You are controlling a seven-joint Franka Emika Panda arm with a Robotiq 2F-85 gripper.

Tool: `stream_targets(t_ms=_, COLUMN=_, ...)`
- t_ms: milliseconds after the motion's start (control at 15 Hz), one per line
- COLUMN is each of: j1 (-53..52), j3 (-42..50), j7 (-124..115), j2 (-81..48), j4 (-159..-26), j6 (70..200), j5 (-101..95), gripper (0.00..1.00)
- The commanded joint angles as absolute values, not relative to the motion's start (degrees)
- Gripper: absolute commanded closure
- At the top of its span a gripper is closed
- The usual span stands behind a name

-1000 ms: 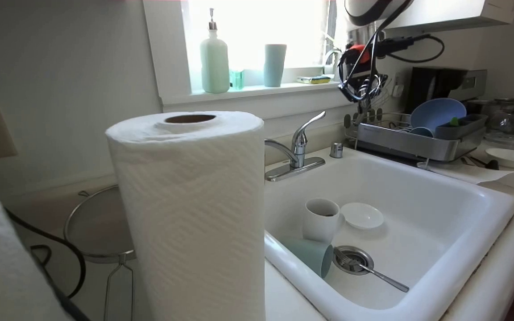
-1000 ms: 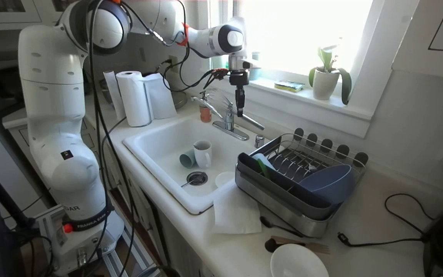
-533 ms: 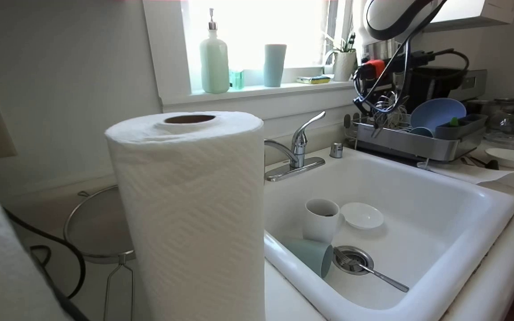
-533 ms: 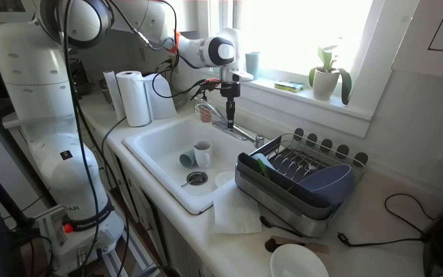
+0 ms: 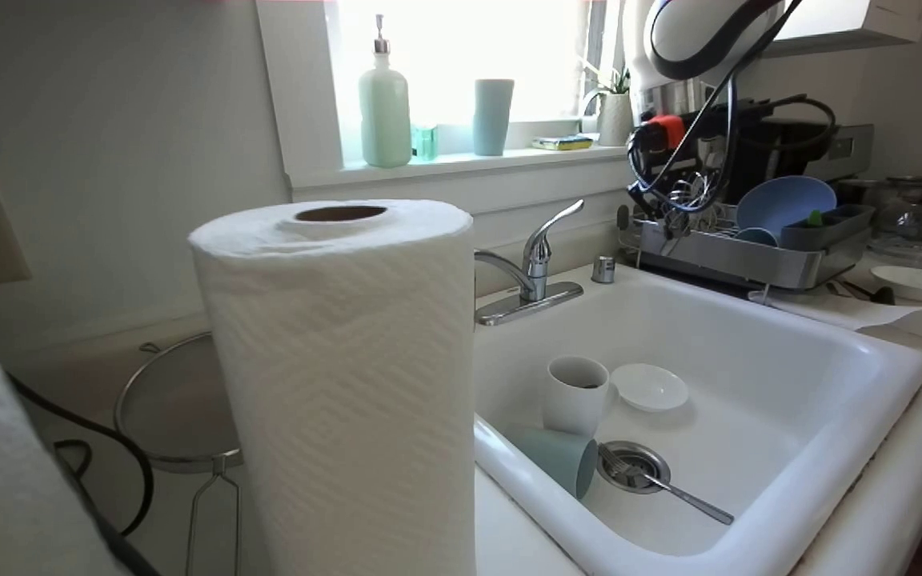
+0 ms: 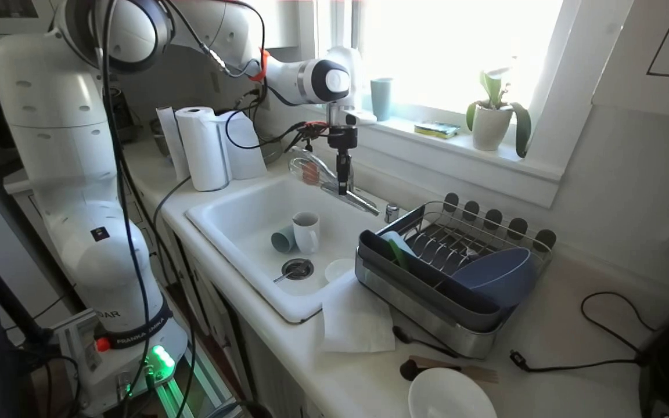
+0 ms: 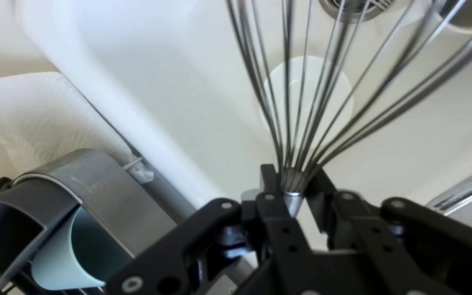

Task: Remove the whisk from the drying rack and put it in the sink

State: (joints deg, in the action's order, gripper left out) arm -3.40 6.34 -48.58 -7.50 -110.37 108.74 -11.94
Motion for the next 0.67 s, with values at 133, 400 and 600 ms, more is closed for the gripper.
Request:
stream_targets(t_ms=133, j1=-4.2, j3=3.3, j7=-54.9, j2=-9.2, j4=-114.7, j6=109.7, j5=-15.9, gripper=0.94)
stream_targets(t_ms=400, j1=-3.7, j3=3.6, j7=-56.7, j2=-10.0, j4=-119.3, j6=112.1, j5=-19.0, gripper=0.94)
stream_targets(t_ms=600, j1=-3.7, j3=3.8, j7=-57.2, j2=-10.9, j4=-122.8, j6=117.4, j5=-21.3, gripper=0.94)
